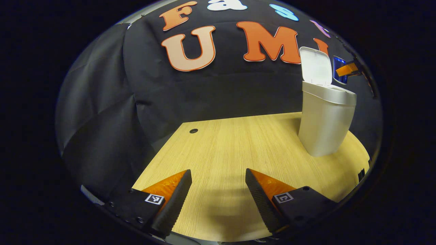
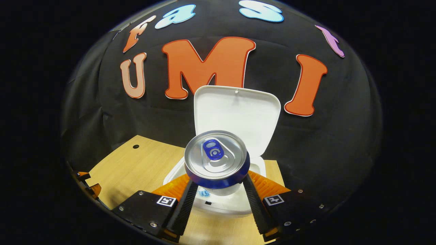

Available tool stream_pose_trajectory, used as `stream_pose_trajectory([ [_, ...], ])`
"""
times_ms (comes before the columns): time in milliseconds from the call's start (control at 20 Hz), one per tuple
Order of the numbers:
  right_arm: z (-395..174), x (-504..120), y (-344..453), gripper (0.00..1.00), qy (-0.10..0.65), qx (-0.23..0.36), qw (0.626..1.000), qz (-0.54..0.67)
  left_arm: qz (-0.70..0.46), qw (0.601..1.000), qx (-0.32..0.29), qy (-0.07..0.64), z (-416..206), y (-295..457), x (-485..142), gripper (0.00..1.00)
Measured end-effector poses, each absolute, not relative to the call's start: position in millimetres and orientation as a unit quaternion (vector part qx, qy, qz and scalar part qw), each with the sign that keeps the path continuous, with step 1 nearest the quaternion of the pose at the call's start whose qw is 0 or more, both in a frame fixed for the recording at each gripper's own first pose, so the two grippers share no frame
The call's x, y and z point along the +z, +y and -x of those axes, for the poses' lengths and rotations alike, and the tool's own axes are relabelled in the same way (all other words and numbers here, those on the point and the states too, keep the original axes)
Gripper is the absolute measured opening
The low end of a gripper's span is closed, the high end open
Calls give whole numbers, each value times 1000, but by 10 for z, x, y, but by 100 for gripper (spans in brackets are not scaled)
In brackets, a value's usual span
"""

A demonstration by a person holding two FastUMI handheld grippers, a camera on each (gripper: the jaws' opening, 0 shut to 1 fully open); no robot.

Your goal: Press the lid of the desktop garbage bin to open it, pick up the crumpled paper on the desktop and throw it into the bin, then pick up the pop can on the desktop and drop it into the bin, and finally close the garbage bin lid.

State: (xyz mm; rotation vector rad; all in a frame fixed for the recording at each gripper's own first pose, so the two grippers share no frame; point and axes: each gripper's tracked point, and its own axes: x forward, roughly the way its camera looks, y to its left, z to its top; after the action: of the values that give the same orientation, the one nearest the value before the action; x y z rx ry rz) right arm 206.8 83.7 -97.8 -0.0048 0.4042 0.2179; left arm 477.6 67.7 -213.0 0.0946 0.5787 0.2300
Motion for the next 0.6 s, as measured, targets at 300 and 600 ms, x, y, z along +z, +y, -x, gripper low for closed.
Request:
stream_pose_trajectory([
  [300,-2252,-1201,861,78,215,108,971,-1,-53,947,127,289,-4721,688,-2127,100],
  [600,-2363,-1303,803,80,222,92,971,-11,-46,945,117,302,-4812,702,-2218,100],
])
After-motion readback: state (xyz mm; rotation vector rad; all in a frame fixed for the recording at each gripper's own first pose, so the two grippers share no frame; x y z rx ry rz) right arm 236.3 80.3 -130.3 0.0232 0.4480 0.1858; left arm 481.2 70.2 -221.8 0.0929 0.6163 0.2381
